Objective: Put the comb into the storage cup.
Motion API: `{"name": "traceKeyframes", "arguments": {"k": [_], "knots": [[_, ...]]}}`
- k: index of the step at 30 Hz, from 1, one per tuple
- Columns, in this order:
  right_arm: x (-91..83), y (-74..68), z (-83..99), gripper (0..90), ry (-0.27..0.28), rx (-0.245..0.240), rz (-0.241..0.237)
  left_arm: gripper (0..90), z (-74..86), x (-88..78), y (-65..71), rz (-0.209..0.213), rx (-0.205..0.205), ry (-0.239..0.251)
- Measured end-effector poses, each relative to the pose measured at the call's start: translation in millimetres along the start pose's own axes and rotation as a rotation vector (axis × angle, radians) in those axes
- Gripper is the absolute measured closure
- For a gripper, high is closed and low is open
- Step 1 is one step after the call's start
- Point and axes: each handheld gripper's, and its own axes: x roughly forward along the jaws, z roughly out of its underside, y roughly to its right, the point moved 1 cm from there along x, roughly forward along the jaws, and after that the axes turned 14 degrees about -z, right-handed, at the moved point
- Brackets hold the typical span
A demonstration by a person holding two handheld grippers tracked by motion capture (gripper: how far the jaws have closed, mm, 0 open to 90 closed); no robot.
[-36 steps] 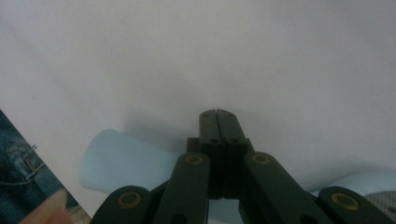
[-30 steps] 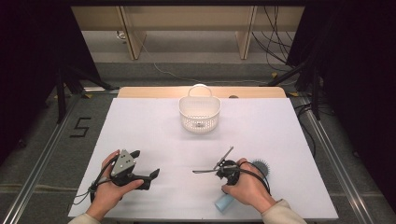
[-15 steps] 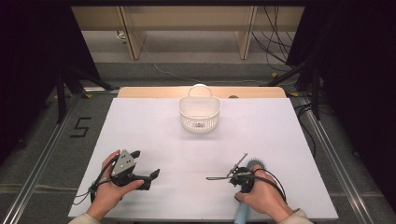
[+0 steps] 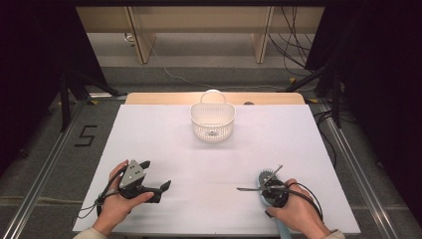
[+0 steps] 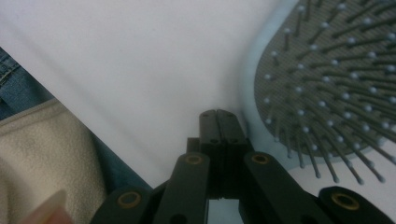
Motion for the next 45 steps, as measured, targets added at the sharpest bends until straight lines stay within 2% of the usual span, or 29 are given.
{"name": "traceKeyframes", "arguments": {"k": [2,15,24,28,29,30,33,34,35,37,40,41,42,43,45], "knots": [[-3.0,2.6,3.5,90.0,0.004,0.017,-0.002,1.9,-0.1,0.0,0.2,0.001,-0.001,0.000],[-9.6,11.3,12.8,90.0,0.000,0.053,0.004,1.9,-0.3,0.2,0.4,0.002,-0.002,0.000],[-11.9,14.3,16.7,90.0,0.001,0.063,0.005,2.0,-0.5,0.9,0.8,0.001,0.001,0.000],[-14.2,13.3,18.3,88.5,0.019,0.065,-0.008,2.1,-0.2,1.3,0.5,0.003,0.001,-0.001],[-18.7,11.3,19.2,85.7,0.044,0.069,-0.030,2.1,-0.2,1.3,0.6,0.004,0.001,-0.001],[-18.7,11.3,19.2,85.7,0.044,0.069,-0.030,2.1,-0.2,1.3,0.7,0.005,0.001,-0.001],[-32.9,8.9,21.3,74.9,0.119,0.054,-0.035,2.1,-0.3,1.4,0.7,0.006,0.002,-0.003],[-32.9,8.9,21.3,74.9,0.119,0.054,-0.035,2.1,-0.3,1.4,0.7,0.006,0.002,-0.003],[-40.1,8.6,23.7,67.6,0.162,0.039,-0.038,2.1,-0.4,1.4,0.5,0.003,0.002,-0.001],[-46.9,7.6,27.6,62.4,0.235,0.017,-0.039,2.1,-0.5,1.2,0.3,0.004,0.003,-0.002],[-55.2,8.0,34.5,52.6,0.321,-0.030,-0.011,2.1,-0.1,1.7,0.4,0.003,0.001,-0.004],[-55.2,8.0,34.5,52.6,0.321,-0.030,-0.011,2.1,-0.2,1.8,0.5,0.004,0.003,-0.003],[-57.5,8.3,36.4,49.5,0.351,-0.030,-0.007,2.1,-0.4,1.6,0.7,0.004,0.004,-0.003],[-62.3,9.5,40.0,41.5,0.405,-0.044,0.015,2.1,-0.8,1.8,1.0,0.005,0.007,-0.002],[-63.9,10.3,41.1,38.7,0.421,-0.049,0.025,2.1,-0.8,1.9,1.3,0.005,0.006,-0.003]]}}
